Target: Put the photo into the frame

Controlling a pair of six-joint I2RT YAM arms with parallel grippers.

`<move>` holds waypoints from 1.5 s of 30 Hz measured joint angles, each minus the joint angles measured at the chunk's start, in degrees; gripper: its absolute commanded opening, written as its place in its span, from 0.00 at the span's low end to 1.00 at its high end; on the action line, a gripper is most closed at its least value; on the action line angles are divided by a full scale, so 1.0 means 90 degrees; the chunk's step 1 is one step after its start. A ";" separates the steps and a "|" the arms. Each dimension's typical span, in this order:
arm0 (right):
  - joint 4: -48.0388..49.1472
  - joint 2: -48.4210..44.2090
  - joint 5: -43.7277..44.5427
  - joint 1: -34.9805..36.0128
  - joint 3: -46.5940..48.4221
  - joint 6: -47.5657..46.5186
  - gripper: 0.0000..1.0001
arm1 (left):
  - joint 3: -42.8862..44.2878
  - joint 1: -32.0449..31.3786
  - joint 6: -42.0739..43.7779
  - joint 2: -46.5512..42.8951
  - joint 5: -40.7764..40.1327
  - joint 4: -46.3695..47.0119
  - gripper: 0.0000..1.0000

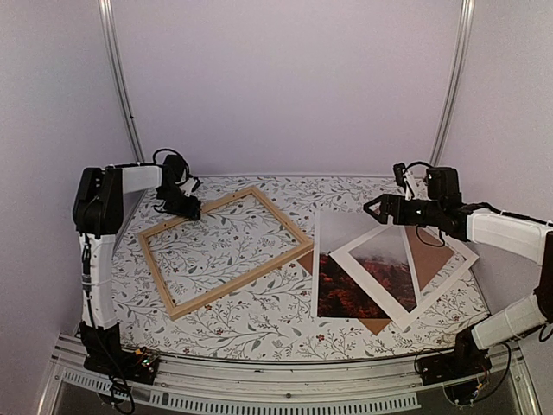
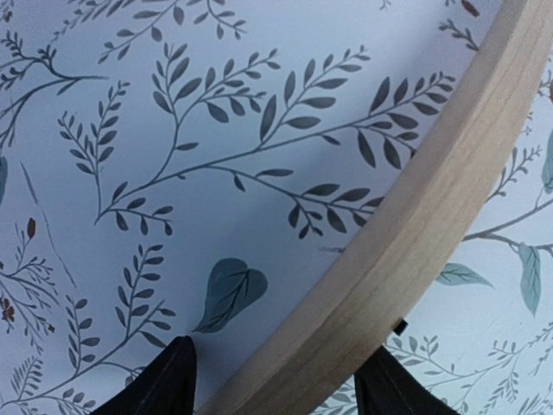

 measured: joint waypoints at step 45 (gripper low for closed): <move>-0.0799 0.0821 0.0282 0.0000 0.0529 0.0299 0.99 | -0.5625 0.0391 -0.3320 -0.3368 0.0867 0.3441 0.40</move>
